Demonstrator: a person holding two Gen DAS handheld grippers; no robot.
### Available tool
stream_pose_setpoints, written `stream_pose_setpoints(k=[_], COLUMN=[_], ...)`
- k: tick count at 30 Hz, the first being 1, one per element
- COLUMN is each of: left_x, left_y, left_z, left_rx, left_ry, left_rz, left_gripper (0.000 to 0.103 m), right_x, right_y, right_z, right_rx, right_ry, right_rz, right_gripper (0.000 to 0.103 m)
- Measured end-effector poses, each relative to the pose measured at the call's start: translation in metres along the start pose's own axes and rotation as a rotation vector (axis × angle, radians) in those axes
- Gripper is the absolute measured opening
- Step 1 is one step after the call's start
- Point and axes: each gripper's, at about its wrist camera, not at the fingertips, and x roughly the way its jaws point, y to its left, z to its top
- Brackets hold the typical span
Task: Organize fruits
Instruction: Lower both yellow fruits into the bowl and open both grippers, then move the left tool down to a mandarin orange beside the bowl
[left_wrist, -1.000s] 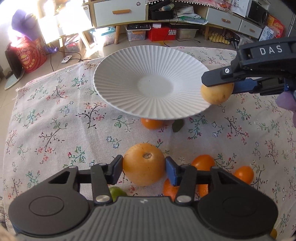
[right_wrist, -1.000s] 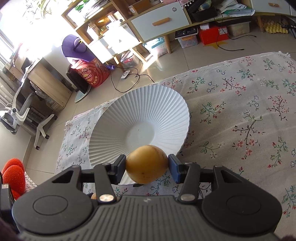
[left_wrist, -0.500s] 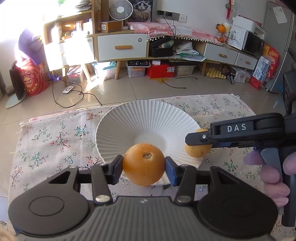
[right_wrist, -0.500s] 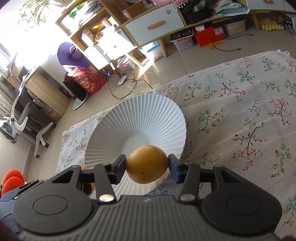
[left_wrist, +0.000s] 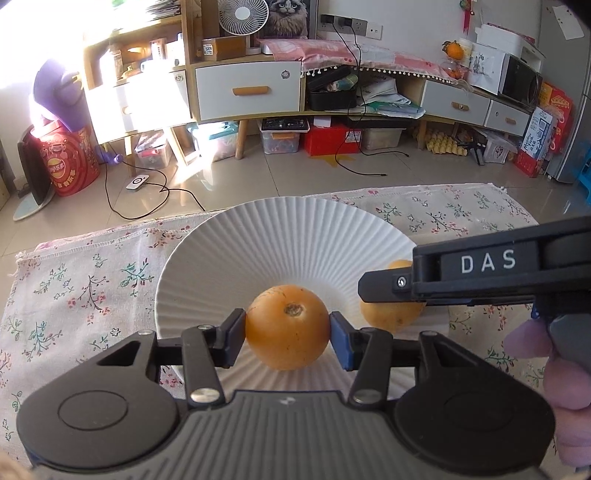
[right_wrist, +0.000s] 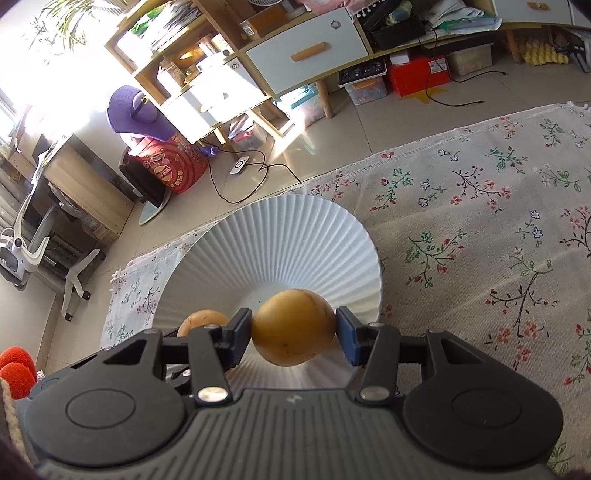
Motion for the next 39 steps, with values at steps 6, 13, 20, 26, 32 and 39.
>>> stream_pose_setpoints(k=[6, 13, 20, 26, 32, 39], left_x=[-0.003, -0.015, -0.040, -0.064, -0.080, -0.095], left_y=[-0.002, -0.004, -0.006, -0.010, -0.001, 0.007], left_z=[-0.002, 0.001, -0.004, -0.013, -0.024, -0.042], left_rx=[0.005, 0.009, 0.006, 0.023, -0.009, -0.037], left_ry=[-0.020, -0.026, -0.026, -0.009, 0.017, 0.031], left_rz=[-0.015, -0.023, -0.016, -0.022, -0.025, -0.029], left_gripper=[0.023, 0.038, 0.058, 0.067, 0.075, 0.081], right_x=[0.000, -0.017, -0.044, -0.067, -0.084, -0.097], right_y=[0.000, 0.002, 0.005, 0.004, 0.004, 0.002], right_z=[0.000, 0.002, -0.007, -0.018, -0.029, -0.048], right_rx=[-0.002, -0.009, -0.048, -0.104, -0.163, -0.201], right_ry=[0.007, -0.009, -0.030, -0.036, -0.037, -0.023], right_rz=[0.009, 0.032, 0.014, -0.012, -0.049, -0.039], right_gripper=[0.047, 0.054, 0.073, 0.084, 0.092, 0.096])
